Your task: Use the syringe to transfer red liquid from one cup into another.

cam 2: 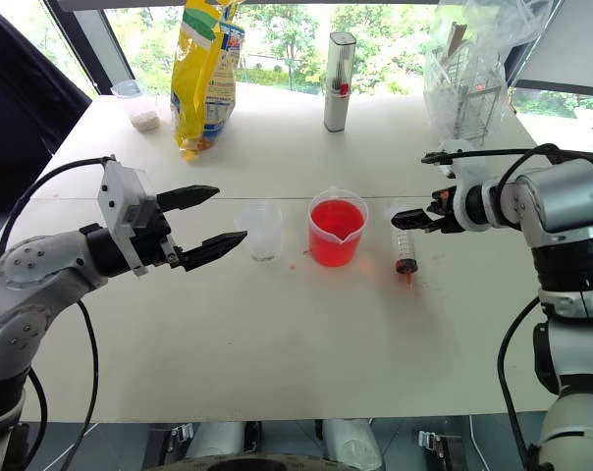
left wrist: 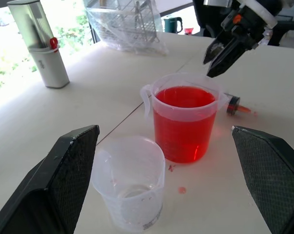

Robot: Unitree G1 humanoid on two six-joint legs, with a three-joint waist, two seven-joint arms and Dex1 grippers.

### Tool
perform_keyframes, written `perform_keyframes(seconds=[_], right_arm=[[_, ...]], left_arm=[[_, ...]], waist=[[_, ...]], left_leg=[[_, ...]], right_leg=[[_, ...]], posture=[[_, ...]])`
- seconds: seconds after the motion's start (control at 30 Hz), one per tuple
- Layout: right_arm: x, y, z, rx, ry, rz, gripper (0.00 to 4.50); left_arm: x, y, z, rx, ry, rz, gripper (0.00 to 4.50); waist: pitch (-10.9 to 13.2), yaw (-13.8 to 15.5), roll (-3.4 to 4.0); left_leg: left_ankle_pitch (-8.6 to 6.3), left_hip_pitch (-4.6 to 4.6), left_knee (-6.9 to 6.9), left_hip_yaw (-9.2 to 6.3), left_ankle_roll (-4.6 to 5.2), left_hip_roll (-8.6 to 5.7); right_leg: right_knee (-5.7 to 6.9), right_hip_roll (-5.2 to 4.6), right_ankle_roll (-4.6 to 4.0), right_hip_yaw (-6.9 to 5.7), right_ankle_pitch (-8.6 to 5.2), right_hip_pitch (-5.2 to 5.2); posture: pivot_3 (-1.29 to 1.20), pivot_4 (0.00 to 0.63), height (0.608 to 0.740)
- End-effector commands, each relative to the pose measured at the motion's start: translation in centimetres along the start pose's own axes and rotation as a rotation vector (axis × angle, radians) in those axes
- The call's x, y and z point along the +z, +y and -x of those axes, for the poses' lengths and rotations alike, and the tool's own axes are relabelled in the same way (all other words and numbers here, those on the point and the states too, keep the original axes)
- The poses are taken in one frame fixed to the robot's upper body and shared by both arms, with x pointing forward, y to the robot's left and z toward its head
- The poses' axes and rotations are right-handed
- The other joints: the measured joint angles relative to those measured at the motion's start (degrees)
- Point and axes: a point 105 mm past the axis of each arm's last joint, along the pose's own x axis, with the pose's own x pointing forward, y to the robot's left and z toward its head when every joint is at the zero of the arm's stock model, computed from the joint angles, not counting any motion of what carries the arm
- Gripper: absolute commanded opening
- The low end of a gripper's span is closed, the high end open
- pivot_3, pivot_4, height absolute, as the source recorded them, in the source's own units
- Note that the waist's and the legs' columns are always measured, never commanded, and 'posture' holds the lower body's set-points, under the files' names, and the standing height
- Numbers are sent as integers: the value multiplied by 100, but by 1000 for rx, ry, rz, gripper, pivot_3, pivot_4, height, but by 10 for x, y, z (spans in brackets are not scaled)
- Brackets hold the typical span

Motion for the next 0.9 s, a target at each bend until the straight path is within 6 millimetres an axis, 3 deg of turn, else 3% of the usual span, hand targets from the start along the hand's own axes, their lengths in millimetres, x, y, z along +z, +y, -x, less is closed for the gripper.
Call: perform_keyframes(seconds=[0.03,0.27,0.53,0.63,0.77,0.8,0.9], right_arm=[[5,-5,-6,-36,43,-41,4447],[-2,-3,-37,-35,162,-69,4447],[-2,-2,-53,-46,218,-75,4447],[-6,-5,-55,-65,248,-58,3686],[-10,-7,-56,-67,267,-65,1681],[-10,-7,-56,-65,267,-69,1406],[-9,-6,-54,-58,260,-87,1350]], left_arm=[[10,-2,-3,-4,-40,-48,4500],[7,-3,-2,1,-37,-47,4500],[4,-5,-1,15,-37,-43,4500],[3,-5,-1,23,-36,-40,4500],[1,-4,-1,25,-35,-38,4500],[1,-2,0,24,-33,-39,4500],[2,3,3,17,-31,-44,4500]], waist=[[0,-1,0],[-1,-17,1],[-1,-15,4],[-1,-19,4],[-1,-17,5],[-1,-18,5],[-2,-17,5]], left_leg=[[0,0,0,0,0,0],[-1,-6,0,4,2,-3],[-1,-9,1,4,3,-3],[-1,-9,2,5,2,-3],[-1,-8,2,3,2,-3],[-1,-8,3,3,2,-3],[-1,-7,5,3,2,-4]], right_leg=[[0,0,1,0,1,1],[1,3,14,-1,8,-8],[6,4,16,-2,9,-11],[6,4,16,-2,10,-11],[7,4,16,-4,10,-10],[7,4,16,-4,10,-9],[7,4,16,-4,10,-7]], posture=[[0,150,740],[0,150,740],[0,150,740],[0,150,740],[0,150,740],[0,150,740],[0,150,740]])
